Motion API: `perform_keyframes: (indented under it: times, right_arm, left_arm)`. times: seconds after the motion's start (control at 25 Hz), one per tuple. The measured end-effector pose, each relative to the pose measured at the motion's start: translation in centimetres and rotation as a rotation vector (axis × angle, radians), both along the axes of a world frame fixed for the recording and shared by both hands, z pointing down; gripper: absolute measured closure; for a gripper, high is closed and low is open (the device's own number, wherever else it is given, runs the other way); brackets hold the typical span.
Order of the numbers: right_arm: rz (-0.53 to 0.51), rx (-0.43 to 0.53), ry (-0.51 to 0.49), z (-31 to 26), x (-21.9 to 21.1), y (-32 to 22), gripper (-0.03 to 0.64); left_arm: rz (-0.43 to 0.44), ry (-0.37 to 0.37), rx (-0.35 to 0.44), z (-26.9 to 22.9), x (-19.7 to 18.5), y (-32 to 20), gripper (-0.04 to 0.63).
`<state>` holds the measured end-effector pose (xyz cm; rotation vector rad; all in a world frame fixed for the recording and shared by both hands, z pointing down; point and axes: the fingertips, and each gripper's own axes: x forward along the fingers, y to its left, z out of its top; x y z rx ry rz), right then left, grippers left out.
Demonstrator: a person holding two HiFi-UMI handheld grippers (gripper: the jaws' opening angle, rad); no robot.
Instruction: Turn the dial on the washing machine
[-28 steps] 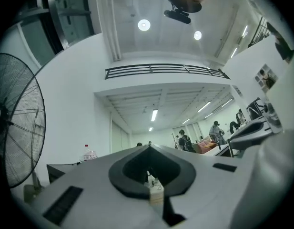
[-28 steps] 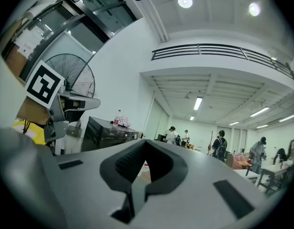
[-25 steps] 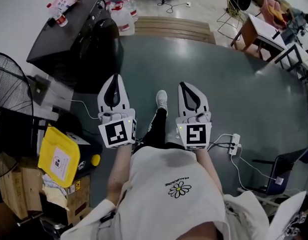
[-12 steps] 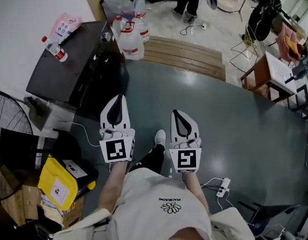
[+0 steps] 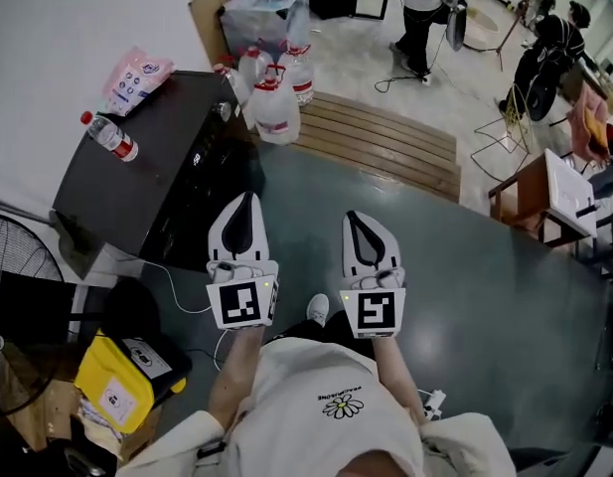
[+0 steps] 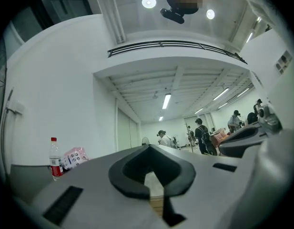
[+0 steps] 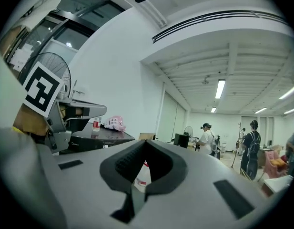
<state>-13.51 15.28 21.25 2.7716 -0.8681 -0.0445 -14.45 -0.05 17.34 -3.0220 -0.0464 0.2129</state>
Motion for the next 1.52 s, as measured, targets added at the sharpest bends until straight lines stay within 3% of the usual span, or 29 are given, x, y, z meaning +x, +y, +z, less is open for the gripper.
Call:
perform_keyframes:
  times: [0.6, 0.96, 1.2, 1.52]
  right_arm:
    - [-0.049, -0.038, 0.036, -2.1, 6.2, -1.7, 0.612]
    - [-0.086, -0.016, 0.038, -1.9, 8.5, -2.8, 0.612]
    - [-0.203, -0.027, 0.056, -1.6, 10.7, -6.3, 0.612]
    - [-0.438, 0.032, 0.074, -2.9, 17.5, -11.0, 0.612]
  left_arm:
    - [-0.035, -0.022, -0.022, -1.1, 5.4, -0.4, 0.597]
    - [-0.083, -0.021, -0.02, -0.7, 6.4, -1.6, 0.597]
    - [-0.18, -0.05, -0.019, 1.3, 7.5, -4.3, 0.597]
    - [-0.424, -0.03, -0.016, 0.7, 10.2, -7.7, 0.597]
